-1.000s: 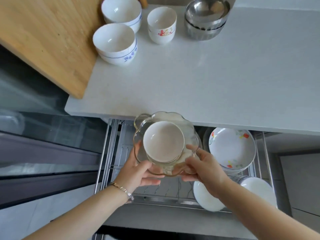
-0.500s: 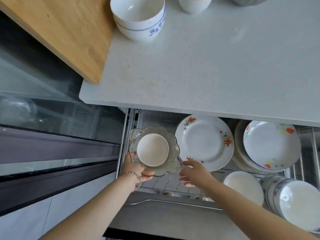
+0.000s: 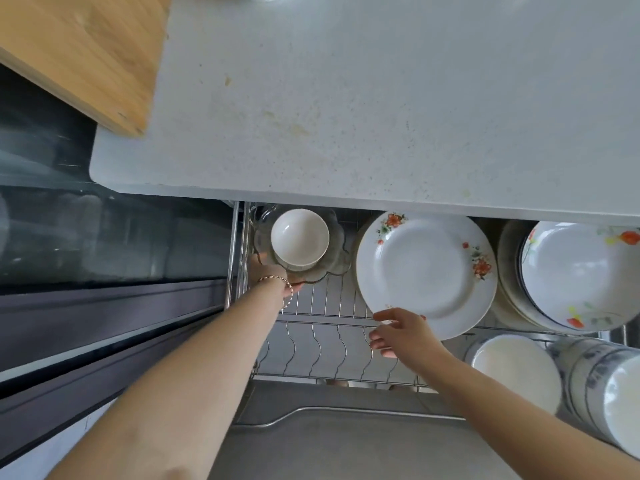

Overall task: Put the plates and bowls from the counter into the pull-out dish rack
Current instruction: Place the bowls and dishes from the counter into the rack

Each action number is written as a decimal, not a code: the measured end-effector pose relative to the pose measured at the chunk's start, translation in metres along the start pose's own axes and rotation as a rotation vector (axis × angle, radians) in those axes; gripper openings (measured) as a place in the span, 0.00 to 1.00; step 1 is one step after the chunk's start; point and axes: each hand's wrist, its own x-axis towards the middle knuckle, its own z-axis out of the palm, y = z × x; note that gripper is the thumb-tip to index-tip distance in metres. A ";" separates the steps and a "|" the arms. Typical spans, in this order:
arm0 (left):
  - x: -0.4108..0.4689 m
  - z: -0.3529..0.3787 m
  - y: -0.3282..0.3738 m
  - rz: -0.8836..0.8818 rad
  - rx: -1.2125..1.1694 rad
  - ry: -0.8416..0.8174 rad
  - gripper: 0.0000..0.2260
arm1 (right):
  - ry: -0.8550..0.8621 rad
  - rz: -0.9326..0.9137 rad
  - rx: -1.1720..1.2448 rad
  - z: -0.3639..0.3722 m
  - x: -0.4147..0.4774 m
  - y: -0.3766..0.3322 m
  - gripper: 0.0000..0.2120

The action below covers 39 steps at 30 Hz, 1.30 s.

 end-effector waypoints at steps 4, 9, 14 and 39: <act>0.008 0.015 -0.011 -0.074 -0.289 -0.047 0.12 | -0.012 -0.017 -0.031 -0.003 0.003 0.000 0.10; 0.023 0.018 -0.035 -0.064 -0.467 -0.010 0.21 | -0.003 -0.023 -0.005 -0.008 0.005 0.000 0.10; 0.025 0.020 -0.038 -0.048 -0.390 -0.022 0.24 | 0.004 0.011 0.015 -0.012 0.006 -0.001 0.10; -0.194 -0.007 0.185 0.607 0.411 -0.249 0.12 | -0.075 -0.529 -0.169 -0.035 -0.117 -0.246 0.07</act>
